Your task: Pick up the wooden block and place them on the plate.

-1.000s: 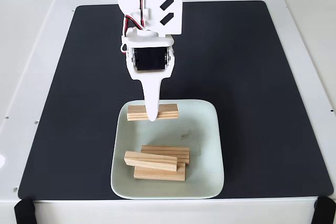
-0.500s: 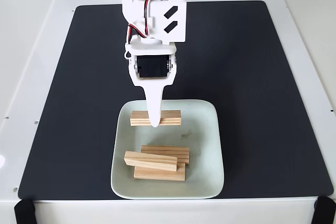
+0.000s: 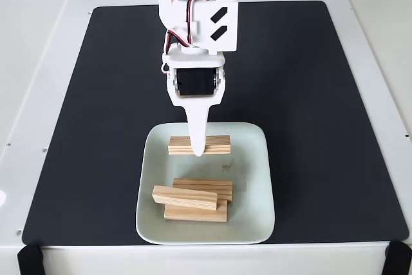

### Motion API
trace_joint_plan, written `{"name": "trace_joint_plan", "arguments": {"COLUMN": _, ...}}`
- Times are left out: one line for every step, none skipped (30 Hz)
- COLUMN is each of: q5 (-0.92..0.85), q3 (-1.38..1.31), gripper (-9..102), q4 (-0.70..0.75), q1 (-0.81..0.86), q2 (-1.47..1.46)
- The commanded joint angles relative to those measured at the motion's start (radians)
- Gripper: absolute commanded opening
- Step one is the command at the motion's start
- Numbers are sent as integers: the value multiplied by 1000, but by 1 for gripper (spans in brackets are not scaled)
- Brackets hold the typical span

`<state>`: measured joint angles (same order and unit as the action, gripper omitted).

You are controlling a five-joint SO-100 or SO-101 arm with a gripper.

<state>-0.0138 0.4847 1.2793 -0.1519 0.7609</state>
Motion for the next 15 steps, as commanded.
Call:
{"name": "trace_joint_plan", "arguments": {"q5": 6, "q3": -51, "gripper": -1, "q4": -11, "q1": -6, "q2": 14}}
{"name": "trace_joint_plan", "arguments": {"q5": 6, "q3": -51, "gripper": -1, "q4": -11, "q1": -6, "q2": 14}}
{"name": "trace_joint_plan", "arguments": {"q5": 6, "q3": -49, "gripper": 0, "q4": -11, "q1": -8, "q2": 15}}
{"name": "trace_joint_plan", "arguments": {"q5": 5, "q3": -49, "gripper": 0, "q4": -11, "q1": -8, "q2": 15}}
{"name": "trace_joint_plan", "arguments": {"q5": 3, "q3": -48, "gripper": 0, "q4": -11, "q1": -8, "q2": 15}}
{"name": "trace_joint_plan", "arguments": {"q5": 3, "q3": -46, "gripper": 0, "q4": -11, "q1": -8, "q2": 17}}
{"name": "trace_joint_plan", "arguments": {"q5": 3, "q3": -41, "gripper": 1, "q4": -11, "q1": -8, "q2": 18}}
{"name": "trace_joint_plan", "arguments": {"q5": 3, "q3": -37, "gripper": 4, "q4": -11, "q1": -8, "q2": 20}}
{"name": "trace_joint_plan", "arguments": {"q5": 3, "q3": -35, "gripper": 9, "q4": -11, "q1": -8, "q2": 20}}
{"name": "trace_joint_plan", "arguments": {"q5": 3, "q3": -35, "gripper": 14, "q4": -11, "q1": -8, "q2": 23}}
{"name": "trace_joint_plan", "arguments": {"q5": 3, "q3": -35, "gripper": 20, "q4": -11, "q1": -8, "q2": 25}}
{"name": "trace_joint_plan", "arguments": {"q5": 3, "q3": -35, "gripper": 26, "q4": -9, "q1": -8, "q2": 26}}
{"name": "trace_joint_plan", "arguments": {"q5": 3, "q3": -34, "gripper": 32, "q4": -9, "q1": -8, "q2": 28}}
{"name": "trace_joint_plan", "arguments": {"q5": 3, "q3": -34, "gripper": 37, "q4": -9, "q1": -6, "q2": 28}}
{"name": "trace_joint_plan", "arguments": {"q5": 3, "q3": -34, "gripper": 41, "q4": -6, "q1": -6, "q2": 29}}
